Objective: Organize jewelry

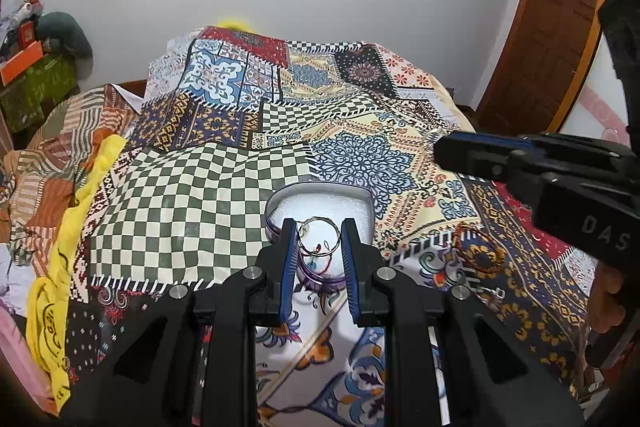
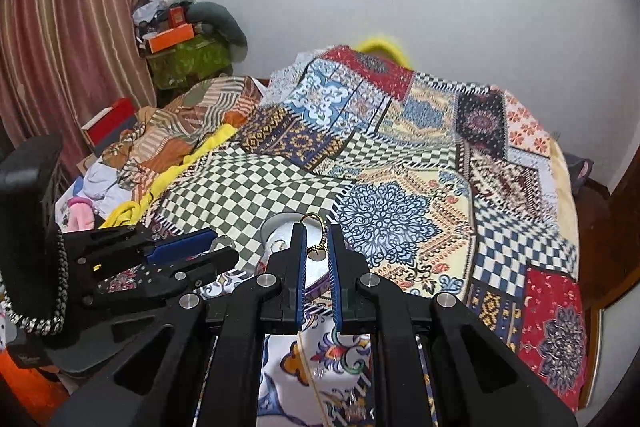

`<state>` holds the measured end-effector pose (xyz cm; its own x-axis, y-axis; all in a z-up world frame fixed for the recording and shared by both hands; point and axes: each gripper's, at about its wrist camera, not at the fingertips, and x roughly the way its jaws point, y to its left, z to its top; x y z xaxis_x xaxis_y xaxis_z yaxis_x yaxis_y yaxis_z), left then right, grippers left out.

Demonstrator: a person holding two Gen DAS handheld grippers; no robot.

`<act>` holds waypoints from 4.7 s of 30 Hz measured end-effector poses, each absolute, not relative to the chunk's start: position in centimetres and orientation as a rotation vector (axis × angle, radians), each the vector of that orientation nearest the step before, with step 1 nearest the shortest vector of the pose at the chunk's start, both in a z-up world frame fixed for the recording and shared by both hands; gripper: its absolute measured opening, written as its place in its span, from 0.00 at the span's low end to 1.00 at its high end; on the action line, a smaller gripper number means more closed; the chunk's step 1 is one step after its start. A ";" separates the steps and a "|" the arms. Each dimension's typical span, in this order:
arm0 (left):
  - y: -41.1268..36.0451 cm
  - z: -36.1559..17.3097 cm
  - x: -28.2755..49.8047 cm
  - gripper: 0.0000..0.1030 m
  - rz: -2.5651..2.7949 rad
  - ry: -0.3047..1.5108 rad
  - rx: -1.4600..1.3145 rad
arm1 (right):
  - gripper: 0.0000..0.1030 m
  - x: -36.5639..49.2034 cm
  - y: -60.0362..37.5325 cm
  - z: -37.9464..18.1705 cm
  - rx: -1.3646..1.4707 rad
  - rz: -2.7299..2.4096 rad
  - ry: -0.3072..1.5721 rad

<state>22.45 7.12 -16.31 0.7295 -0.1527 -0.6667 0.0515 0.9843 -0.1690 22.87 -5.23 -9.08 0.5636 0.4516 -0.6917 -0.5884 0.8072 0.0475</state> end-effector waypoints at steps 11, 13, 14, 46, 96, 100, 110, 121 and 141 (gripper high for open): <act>7.6 -19.1 27.0 0.20 -0.131 0.820 -0.150 | 0.09 27.5 -2.9 -12.7 -0.220 0.622 0.921; 7.6 -19.6 27.7 0.20 -0.131 0.832 -0.148 | 0.09 28.1 -2.7 -13.2 -0.220 0.618 0.945; 7.6 -19.8 28.0 0.20 -0.131 0.836 -0.147 | 0.09 28.3 -2.6 -13.4 -0.220 0.617 0.952; 7.9 -18.2 26.2 0.20 -0.093 0.805 -0.058 | 0.34 28.3 -3.1 -13.1 -0.209 0.611 0.993; -1.2 -18.4 19.6 0.37 -0.231 0.898 -0.023 | 0.47 19.8 -17.6 -13.4 -0.154 0.483 0.953; -1.6 -19.3 19.1 0.37 -0.246 0.904 -0.020 | 0.47 18.7 -16.6 -14.0 -0.157 0.531 0.947; -0.8 -19.7 17.8 0.25 -0.288 0.913 -0.090 | 0.31 18.0 -13.4 -14.6 -0.160 0.647 0.942; -0.8 -19.9 17.3 0.22 -0.304 0.907 -0.076 | 0.20 18.9 -11.2 -16.7 -0.259 0.635 0.981; -2.8 -20.5 21.3 0.08 -0.324 0.909 -0.056 | 0.13 19.6 -13.7 -14.2 -0.150 0.593 0.930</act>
<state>21.34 -2.79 -20.54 0.5693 -0.2993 -0.7657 0.2527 0.9500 -0.1835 19.56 -13.70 -14.23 0.4515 0.4153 -0.7897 -0.5410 0.8312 0.1279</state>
